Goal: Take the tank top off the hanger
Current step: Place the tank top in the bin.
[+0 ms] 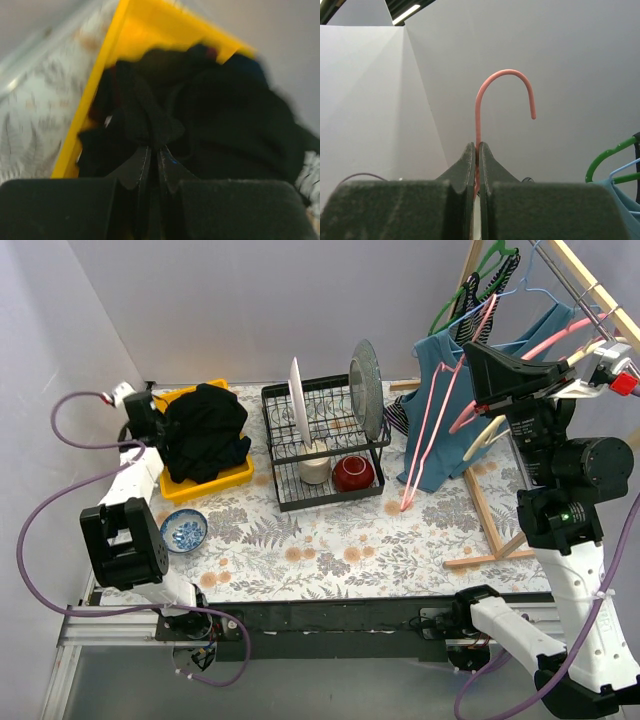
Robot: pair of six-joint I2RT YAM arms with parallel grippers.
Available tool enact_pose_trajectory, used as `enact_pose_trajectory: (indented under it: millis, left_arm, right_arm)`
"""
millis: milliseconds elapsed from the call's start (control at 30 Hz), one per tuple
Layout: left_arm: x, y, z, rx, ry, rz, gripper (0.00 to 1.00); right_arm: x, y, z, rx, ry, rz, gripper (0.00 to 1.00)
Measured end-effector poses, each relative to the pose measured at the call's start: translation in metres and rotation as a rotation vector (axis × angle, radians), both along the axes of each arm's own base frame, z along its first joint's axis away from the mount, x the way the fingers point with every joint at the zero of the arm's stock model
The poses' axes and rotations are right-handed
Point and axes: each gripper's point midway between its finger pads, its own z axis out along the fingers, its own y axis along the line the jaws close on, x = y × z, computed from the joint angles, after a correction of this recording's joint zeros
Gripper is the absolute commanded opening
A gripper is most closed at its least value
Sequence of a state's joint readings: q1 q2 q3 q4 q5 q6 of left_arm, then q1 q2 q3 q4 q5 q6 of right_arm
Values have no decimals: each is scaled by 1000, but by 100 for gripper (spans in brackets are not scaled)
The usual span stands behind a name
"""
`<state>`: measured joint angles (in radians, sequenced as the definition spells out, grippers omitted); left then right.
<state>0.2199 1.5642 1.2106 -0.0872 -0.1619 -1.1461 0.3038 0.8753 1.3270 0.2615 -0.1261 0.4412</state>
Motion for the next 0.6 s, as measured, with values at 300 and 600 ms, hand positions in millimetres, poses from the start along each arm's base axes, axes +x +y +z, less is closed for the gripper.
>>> enact_pose_trajectory:
  millis: [300,600]
  left_arm:
    - [-29,-22,-73,-111,154,7,51]
    - [-39,-41,-50,-96,160,-75,98]
  right_arm:
    - [4,-2,-9,0,30,-16,1]
    - [3,-4,-16,4,40,-20,1]
